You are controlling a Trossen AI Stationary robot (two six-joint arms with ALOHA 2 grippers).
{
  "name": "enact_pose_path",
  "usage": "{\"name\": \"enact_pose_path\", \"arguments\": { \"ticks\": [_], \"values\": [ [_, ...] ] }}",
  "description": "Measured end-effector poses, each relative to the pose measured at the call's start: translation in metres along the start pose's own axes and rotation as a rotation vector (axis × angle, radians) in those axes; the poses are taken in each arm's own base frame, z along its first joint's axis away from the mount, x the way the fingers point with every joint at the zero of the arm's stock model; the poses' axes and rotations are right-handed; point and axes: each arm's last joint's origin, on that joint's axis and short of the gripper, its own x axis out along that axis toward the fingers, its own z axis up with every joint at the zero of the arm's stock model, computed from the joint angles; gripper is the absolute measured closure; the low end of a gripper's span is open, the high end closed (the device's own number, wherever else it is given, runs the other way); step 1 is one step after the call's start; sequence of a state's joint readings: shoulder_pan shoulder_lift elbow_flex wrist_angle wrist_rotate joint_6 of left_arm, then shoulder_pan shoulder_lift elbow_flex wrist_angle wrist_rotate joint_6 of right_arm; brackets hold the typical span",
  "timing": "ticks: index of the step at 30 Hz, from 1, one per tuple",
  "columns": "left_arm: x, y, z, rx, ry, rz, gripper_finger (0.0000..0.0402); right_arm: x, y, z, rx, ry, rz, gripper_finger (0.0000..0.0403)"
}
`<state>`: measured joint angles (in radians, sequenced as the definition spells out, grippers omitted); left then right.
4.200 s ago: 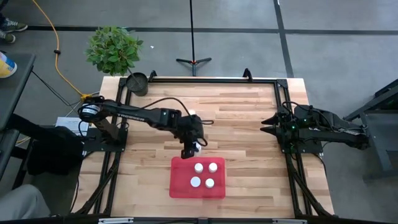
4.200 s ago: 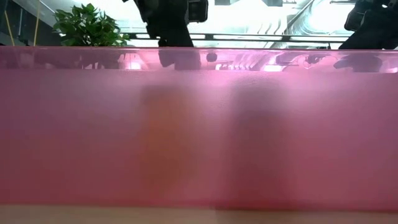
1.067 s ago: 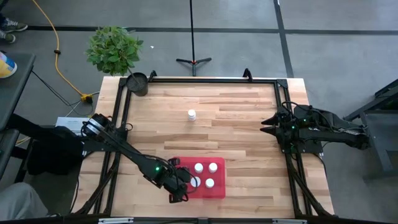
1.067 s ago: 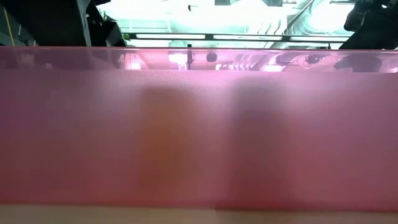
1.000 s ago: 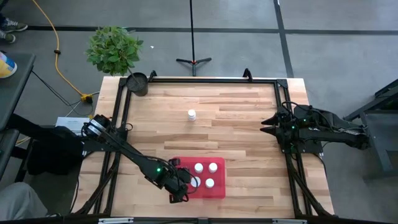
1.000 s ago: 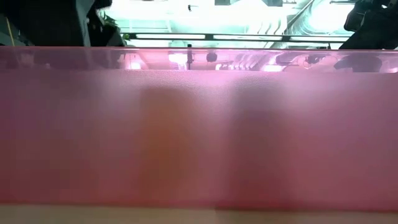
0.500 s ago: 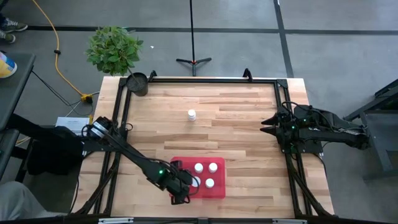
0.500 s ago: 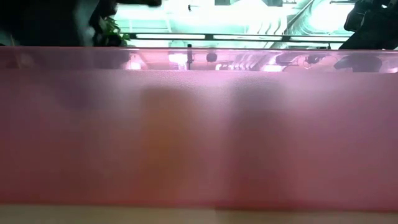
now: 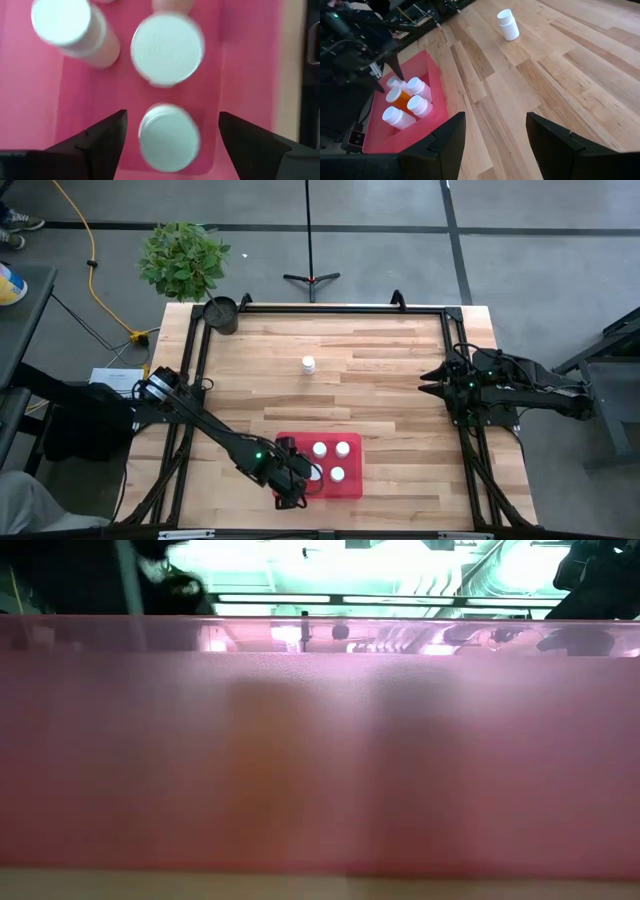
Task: Pick and place pill bottles into a basket
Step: Put the white pill bottle into the bin
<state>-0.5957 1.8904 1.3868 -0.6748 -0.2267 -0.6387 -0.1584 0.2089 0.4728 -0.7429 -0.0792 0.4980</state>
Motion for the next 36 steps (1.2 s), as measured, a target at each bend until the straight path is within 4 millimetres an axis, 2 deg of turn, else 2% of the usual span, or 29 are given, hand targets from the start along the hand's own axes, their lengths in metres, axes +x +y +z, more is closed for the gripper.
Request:
{"name": "enact_pose_path", "arguments": {
  "ticks": [10, 23, 28, 36],
  "values": [
    [-0.033, 0.001, 0.020, 0.090, 0.025, 0.083, 0.0057, 0.000, 0.000, 0.000, 0.000, 0.000, 0.000, 0.0203],
    [-0.093, 0.027, 0.065, 0.073, -0.103, 0.230, 0.0066, 0.000, 0.000, 0.000, 0.000, -0.001, 0.000, 0.0203],
    [-0.127, 0.046, 0.066, 0.029, -0.180, 0.269, 0.0066, 0.000, 0.000, 0.000, 0.000, 0.000, 0.000, 0.0203],
    [-0.204, 0.082, 0.050, -0.086, -0.390, 0.415, 0.0070, 0.000, 0.000, 0.000, 0.000, 0.002, 0.004, 0.0203]
  ]
}}
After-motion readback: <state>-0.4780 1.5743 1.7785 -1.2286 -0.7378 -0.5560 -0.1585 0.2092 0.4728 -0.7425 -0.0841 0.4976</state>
